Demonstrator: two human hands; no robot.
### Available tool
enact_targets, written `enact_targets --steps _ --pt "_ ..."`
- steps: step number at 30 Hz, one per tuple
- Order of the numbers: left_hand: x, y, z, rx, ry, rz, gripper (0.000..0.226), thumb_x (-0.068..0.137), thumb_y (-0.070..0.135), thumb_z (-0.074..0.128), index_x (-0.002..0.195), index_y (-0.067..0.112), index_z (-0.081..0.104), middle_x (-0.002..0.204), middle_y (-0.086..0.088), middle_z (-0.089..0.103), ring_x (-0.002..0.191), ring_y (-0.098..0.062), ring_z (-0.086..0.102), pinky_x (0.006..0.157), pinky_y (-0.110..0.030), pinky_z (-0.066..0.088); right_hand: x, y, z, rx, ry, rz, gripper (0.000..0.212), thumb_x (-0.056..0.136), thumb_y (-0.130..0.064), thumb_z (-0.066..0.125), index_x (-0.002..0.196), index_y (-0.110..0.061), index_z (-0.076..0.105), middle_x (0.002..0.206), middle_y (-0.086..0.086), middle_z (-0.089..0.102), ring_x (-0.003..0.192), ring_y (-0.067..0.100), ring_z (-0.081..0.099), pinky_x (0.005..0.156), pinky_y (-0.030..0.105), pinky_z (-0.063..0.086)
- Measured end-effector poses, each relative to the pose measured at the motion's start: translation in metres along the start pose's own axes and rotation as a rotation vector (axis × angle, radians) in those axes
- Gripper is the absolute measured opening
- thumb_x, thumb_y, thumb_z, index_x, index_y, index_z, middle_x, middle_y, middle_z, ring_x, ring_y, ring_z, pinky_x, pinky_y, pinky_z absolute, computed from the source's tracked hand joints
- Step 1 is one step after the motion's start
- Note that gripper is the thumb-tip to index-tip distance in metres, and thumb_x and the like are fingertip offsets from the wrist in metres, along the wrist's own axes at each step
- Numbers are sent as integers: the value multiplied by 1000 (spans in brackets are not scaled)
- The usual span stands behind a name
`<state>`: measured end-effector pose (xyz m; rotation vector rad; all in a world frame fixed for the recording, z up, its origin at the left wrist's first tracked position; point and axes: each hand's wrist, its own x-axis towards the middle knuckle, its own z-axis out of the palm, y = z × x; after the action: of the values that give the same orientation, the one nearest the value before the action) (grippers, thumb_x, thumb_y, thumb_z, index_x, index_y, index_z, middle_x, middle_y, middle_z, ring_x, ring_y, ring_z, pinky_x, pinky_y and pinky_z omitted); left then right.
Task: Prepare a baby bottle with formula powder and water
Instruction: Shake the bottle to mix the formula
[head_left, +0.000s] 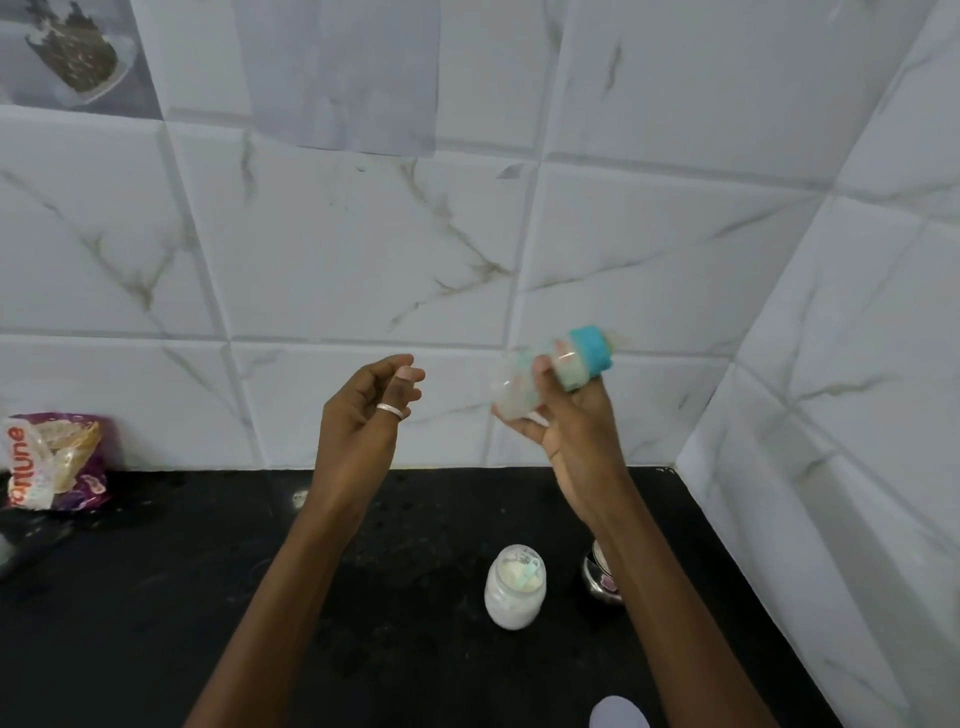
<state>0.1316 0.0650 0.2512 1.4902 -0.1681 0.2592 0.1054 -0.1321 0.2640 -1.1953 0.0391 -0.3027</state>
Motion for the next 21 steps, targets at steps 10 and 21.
enact_targets --steps 10,21 --pt "-8 11 19 5 37 27 26 103 35 56 122 22 68 107 10 76 99 -7 71 93 -30 56 -14 -4 -18 -172 -47 -6 66 78 -40 78 135 -18 52 125 5 67 119 25 68 86 46 62" --pt "-21 11 28 16 39 25 30 103 36 54 124 19 67 109 8 75 99 -8 71 94 -31 56 -24 -22 -31 -190 -133 -42 63 77 -36 73 135 -22 51 123 2 66 116 22 69 84 41 63"
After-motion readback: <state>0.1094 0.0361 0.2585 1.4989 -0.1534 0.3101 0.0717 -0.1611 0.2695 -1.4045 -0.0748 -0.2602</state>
